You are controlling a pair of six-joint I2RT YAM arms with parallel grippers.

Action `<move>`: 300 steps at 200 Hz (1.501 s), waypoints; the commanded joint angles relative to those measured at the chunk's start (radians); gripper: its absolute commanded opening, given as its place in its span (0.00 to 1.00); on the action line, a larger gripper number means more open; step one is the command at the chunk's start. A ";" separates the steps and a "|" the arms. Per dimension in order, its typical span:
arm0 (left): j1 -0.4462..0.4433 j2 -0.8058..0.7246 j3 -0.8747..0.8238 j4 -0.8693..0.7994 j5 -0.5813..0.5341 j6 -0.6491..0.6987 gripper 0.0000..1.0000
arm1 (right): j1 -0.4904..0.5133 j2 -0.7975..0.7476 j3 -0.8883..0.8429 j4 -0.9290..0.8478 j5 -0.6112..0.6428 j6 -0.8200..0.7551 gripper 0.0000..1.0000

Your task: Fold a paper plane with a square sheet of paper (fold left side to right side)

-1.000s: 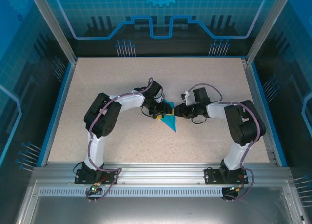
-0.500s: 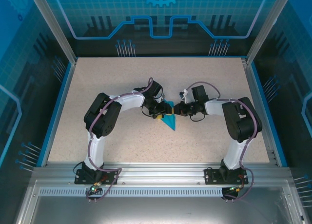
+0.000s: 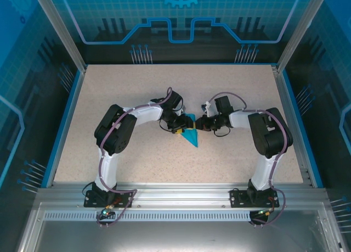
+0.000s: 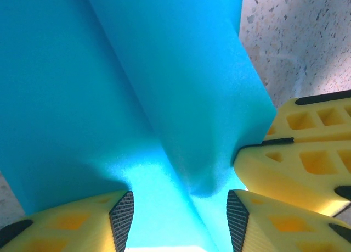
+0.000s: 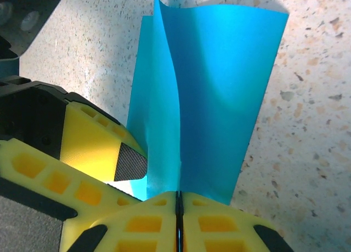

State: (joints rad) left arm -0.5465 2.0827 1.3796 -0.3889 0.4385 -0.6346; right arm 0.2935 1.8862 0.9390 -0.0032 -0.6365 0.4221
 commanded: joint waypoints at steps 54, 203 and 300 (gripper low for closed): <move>-0.010 0.054 -0.003 -0.053 -0.057 -0.011 0.54 | -0.019 0.005 0.010 -0.048 0.011 -0.038 0.10; -0.011 0.058 -0.001 -0.056 -0.058 -0.011 0.54 | -0.019 0.065 0.060 -0.104 0.029 -0.077 0.12; -0.012 0.057 -0.002 -0.057 -0.060 -0.011 0.54 | -0.019 0.066 0.076 -0.169 0.068 -0.108 0.12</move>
State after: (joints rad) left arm -0.5472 2.0827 1.3796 -0.3904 0.4377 -0.6346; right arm 0.2916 1.9240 0.9913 -0.1093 -0.6090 0.3450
